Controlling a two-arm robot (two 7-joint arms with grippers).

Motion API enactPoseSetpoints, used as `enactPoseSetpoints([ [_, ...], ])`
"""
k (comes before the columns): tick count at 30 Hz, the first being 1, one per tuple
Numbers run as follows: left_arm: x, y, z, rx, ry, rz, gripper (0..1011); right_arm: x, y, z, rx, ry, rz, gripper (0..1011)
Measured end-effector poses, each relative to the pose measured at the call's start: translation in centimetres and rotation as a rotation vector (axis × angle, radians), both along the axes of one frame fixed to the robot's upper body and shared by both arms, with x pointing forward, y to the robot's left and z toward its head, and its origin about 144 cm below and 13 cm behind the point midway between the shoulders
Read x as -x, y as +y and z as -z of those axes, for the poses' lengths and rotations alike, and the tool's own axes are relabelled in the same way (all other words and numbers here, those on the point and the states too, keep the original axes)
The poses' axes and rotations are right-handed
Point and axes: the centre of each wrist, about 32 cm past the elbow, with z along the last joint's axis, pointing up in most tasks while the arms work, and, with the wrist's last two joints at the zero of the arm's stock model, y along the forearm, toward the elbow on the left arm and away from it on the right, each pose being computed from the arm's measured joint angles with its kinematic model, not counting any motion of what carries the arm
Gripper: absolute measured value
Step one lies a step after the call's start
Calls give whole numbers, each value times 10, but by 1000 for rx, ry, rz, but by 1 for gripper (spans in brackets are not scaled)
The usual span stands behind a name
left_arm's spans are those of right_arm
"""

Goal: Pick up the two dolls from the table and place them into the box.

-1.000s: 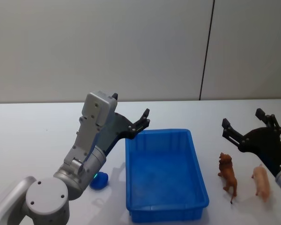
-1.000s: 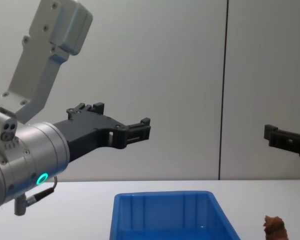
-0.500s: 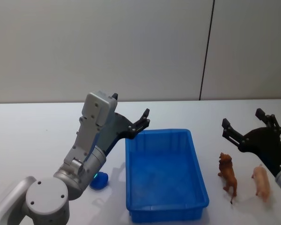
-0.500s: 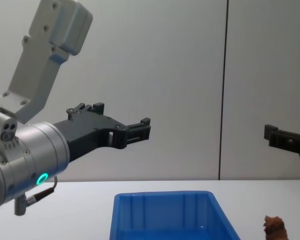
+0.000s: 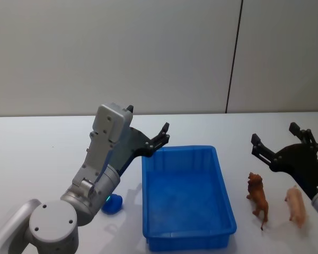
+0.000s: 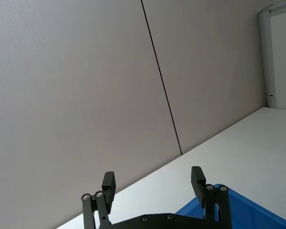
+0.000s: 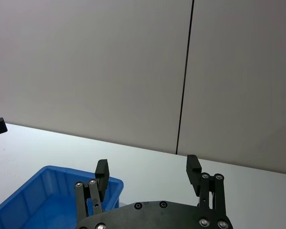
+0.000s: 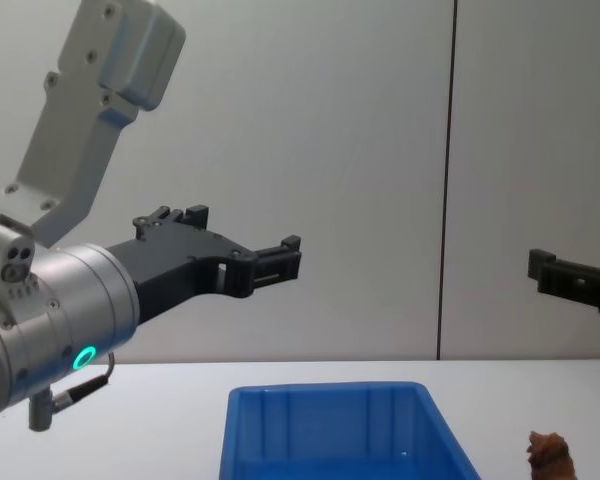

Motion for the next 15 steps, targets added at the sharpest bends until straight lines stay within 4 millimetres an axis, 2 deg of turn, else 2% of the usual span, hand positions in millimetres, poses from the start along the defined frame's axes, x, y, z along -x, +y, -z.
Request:
enactPoseSetpoints([
  [15, 0, 0, 0, 0, 0, 0, 1004, 0, 0, 0, 0, 0, 0, 1001],
])
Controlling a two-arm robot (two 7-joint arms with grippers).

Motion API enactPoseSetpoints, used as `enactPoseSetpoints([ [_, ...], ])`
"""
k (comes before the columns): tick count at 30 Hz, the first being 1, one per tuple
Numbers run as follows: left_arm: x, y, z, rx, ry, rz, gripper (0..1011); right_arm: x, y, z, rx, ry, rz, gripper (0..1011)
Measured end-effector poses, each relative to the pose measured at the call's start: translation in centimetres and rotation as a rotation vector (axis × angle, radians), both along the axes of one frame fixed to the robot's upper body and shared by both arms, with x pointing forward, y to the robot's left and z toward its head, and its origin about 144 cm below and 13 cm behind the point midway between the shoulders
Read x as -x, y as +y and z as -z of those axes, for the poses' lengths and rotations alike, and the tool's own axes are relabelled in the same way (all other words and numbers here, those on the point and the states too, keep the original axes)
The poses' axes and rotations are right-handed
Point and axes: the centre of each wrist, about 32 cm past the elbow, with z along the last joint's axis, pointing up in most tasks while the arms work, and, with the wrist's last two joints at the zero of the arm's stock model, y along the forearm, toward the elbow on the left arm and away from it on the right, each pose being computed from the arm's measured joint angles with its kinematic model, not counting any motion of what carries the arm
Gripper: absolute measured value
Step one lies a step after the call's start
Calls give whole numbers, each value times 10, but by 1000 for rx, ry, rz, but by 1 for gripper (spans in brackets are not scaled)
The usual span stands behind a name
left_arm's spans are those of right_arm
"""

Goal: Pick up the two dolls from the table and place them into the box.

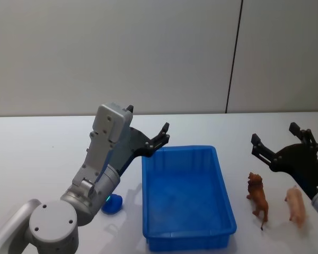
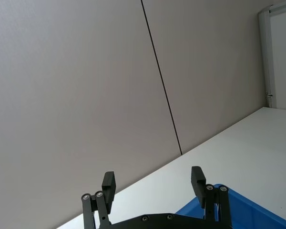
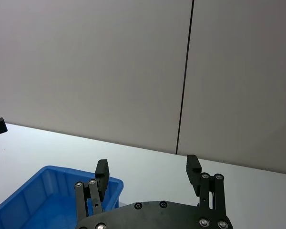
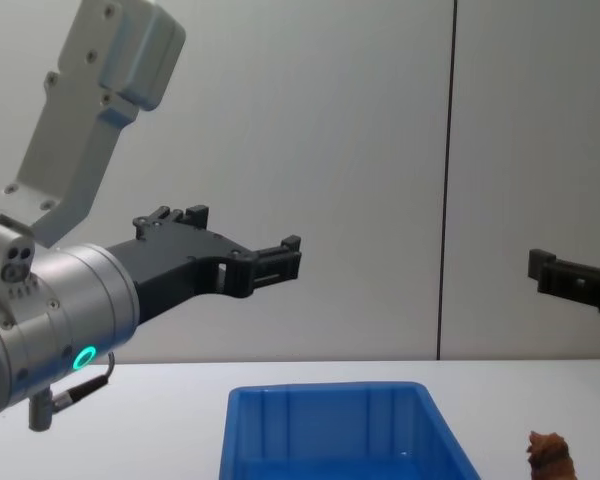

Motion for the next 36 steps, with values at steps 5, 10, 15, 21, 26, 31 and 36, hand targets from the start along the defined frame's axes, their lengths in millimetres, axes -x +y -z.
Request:
enactPoseSetpoints([
  [5, 0, 0, 0, 0, 0, 0, 1004, 0, 0, 0, 0, 0, 0, 1001],
  [10, 0, 0, 0, 0, 0, 0, 1003, 0, 0, 0, 0, 0, 0, 1001],
  [15, 0, 0, 0, 0, 0, 0, 1004, 0, 0, 0, 0, 0, 0, 1001],
  [21, 0, 0, 0, 0, 0, 0, 1003, 0, 0, 0, 1, 0, 0, 1001],
  [26, 0, 0, 0, 0, 0, 0, 1004, 1, -7, 1, 0, 5, 8, 1001],
  [31, 0, 0, 0, 0, 0, 0, 1004, 5, -20, 4, -1, 19, 36, 1001],
  [36, 0, 0, 0, 0, 0, 0, 1004, 13, -37, 7, -4, 38, 89, 1001],
])
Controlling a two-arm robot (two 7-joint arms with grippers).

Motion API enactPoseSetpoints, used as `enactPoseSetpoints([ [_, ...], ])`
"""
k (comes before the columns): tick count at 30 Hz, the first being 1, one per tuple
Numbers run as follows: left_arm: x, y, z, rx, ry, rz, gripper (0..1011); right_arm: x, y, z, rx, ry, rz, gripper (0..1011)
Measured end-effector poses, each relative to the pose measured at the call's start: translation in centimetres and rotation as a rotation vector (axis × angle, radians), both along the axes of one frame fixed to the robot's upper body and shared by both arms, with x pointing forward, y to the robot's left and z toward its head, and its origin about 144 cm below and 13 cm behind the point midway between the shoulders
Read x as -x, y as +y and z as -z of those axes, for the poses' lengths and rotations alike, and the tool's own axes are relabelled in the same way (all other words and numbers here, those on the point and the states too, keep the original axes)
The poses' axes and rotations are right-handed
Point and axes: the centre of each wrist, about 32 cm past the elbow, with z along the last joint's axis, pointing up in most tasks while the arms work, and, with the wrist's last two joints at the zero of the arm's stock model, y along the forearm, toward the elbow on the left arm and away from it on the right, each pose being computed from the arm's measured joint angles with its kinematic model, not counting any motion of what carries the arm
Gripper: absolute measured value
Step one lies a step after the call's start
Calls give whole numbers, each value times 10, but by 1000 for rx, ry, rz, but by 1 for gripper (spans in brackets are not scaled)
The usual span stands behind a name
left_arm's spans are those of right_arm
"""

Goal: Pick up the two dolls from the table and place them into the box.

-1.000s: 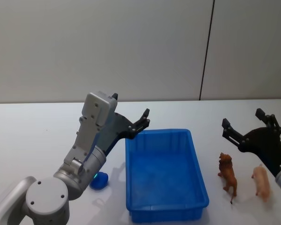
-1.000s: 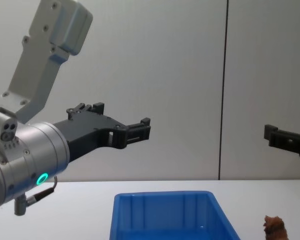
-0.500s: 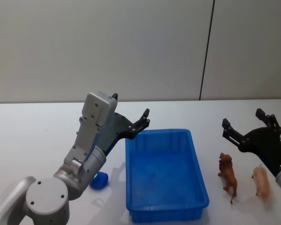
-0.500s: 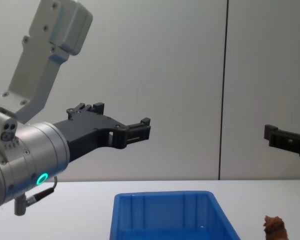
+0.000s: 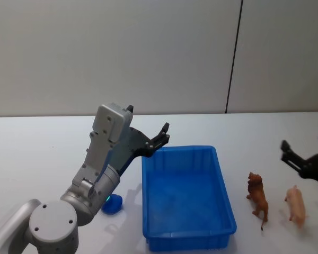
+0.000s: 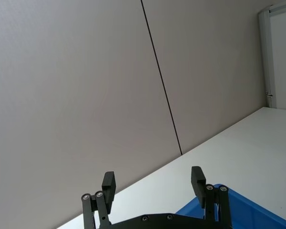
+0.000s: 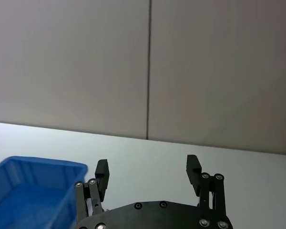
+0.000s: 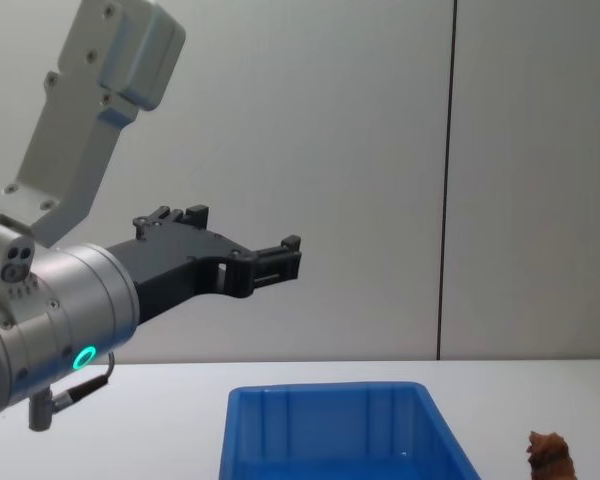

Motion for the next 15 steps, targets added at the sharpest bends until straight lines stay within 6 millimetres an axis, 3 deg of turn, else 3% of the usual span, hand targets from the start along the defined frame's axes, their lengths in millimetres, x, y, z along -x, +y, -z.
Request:
enactPoseSetpoints([
  [9, 0, 0, 0, 0, 0, 0, 1003, 17, -19, 4, 7, 71, 104, 1001],
  [15, 0, 0, 0, 0, 0, 0, 1003, 26, -21, 7, 23, 142, 136, 1001],
])
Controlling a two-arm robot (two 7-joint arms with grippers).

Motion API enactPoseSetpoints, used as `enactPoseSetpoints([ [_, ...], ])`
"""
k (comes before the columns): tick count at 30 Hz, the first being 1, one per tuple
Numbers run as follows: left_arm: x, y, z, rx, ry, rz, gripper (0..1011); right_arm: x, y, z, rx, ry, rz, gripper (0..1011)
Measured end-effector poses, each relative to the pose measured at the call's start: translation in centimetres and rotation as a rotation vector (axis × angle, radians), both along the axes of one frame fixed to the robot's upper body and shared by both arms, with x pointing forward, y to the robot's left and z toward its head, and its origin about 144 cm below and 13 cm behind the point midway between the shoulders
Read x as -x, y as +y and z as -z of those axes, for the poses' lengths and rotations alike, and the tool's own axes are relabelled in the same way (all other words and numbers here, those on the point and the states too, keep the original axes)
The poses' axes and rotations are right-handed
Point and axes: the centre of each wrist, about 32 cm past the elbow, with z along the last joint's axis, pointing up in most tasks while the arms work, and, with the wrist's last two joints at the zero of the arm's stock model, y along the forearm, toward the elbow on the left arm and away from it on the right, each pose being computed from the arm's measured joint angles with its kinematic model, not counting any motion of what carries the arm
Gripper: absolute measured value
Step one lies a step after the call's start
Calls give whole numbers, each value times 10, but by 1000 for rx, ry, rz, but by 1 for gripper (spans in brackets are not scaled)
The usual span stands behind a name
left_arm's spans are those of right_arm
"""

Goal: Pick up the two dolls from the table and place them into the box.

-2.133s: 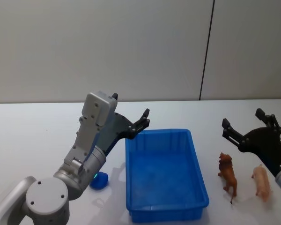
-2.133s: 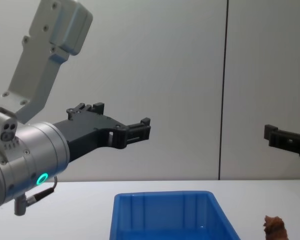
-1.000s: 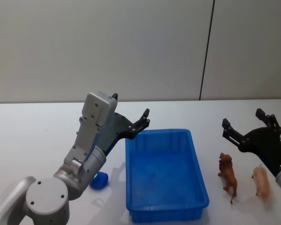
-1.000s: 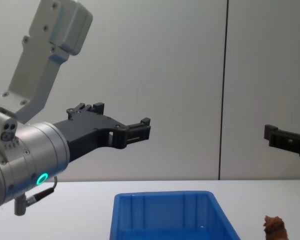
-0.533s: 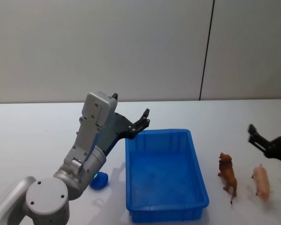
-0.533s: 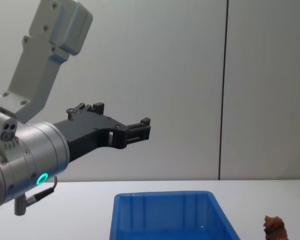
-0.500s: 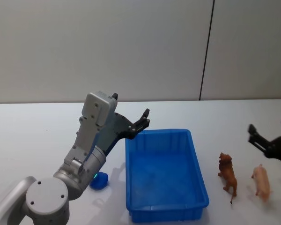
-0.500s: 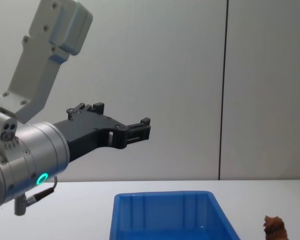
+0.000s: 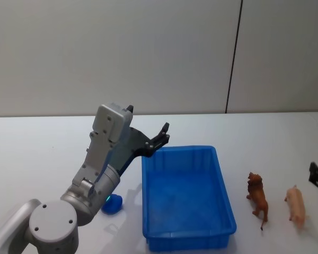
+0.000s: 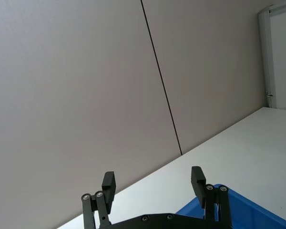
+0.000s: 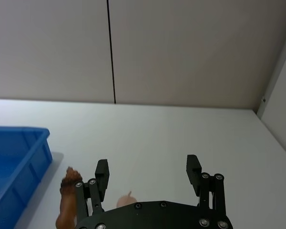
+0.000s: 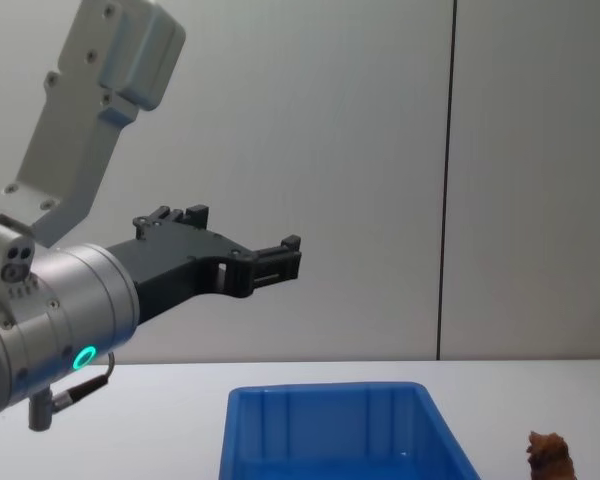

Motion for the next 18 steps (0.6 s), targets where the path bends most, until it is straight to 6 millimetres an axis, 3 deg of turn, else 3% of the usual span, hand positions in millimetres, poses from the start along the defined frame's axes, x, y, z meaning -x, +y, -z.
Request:
enactPoseSetpoints([
  [18, 0, 0, 0, 0, 0, 0, 1004, -2, 30, 14, 61, 217, 5, 1001],
])
